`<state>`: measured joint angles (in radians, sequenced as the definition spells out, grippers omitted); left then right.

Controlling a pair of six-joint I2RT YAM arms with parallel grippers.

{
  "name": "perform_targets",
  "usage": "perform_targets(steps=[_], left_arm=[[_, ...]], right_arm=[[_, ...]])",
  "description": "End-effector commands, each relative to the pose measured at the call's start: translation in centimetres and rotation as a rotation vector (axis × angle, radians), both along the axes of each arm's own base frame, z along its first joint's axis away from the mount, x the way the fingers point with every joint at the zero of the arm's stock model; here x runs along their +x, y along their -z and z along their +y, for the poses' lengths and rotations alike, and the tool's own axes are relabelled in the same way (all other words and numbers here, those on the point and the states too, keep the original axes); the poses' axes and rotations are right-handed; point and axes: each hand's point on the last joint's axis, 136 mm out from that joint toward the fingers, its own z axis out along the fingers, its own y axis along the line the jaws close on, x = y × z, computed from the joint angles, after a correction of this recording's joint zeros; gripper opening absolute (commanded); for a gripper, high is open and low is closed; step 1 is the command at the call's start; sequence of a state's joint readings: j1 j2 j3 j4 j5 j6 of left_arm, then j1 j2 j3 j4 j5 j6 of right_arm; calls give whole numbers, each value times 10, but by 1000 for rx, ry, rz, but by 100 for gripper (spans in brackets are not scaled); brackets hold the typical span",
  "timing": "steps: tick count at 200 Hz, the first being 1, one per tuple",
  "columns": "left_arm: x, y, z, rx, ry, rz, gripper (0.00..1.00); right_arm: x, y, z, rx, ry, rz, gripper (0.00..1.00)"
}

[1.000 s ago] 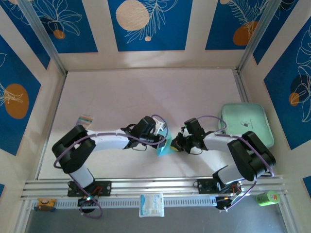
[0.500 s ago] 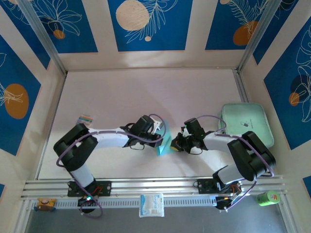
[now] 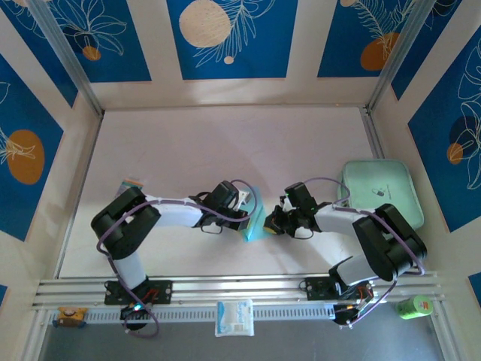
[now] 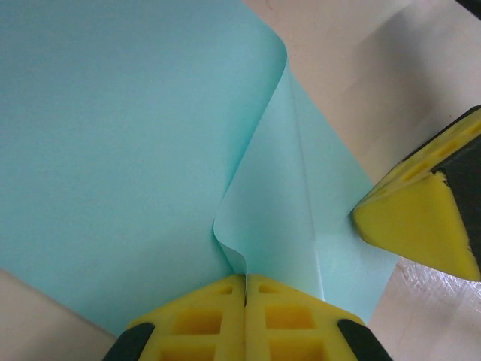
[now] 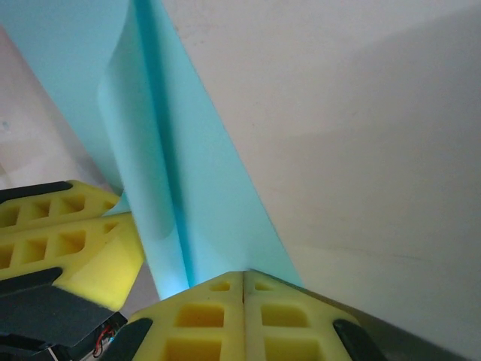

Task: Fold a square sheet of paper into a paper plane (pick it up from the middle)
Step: Fold the triangle a second time at the center of the table.

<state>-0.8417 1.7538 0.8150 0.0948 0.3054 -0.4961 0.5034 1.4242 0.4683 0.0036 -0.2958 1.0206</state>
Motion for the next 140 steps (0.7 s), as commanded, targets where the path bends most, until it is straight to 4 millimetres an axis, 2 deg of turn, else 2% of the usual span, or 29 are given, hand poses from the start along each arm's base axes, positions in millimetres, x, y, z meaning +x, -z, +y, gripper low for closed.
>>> perform_targets(steps=[1, 51, 97, 140], left_arm=[[-2, 10, 4, 21, 13, 21, 1], [-1, 2, 1, 5, 13, 16, 1], [6, -11, -1, -4, 16, -15, 1], [13, -12, 2, 13, 22, -36, 2]], right_arm=[[6, -28, 14, 38, -48, -65, 6], [-2, -5, 22, -4, -69, 24, 2], [-13, 21, 7, -88, -51, 87, 1], [-14, 23, 5, -93, -55, 86, 0]])
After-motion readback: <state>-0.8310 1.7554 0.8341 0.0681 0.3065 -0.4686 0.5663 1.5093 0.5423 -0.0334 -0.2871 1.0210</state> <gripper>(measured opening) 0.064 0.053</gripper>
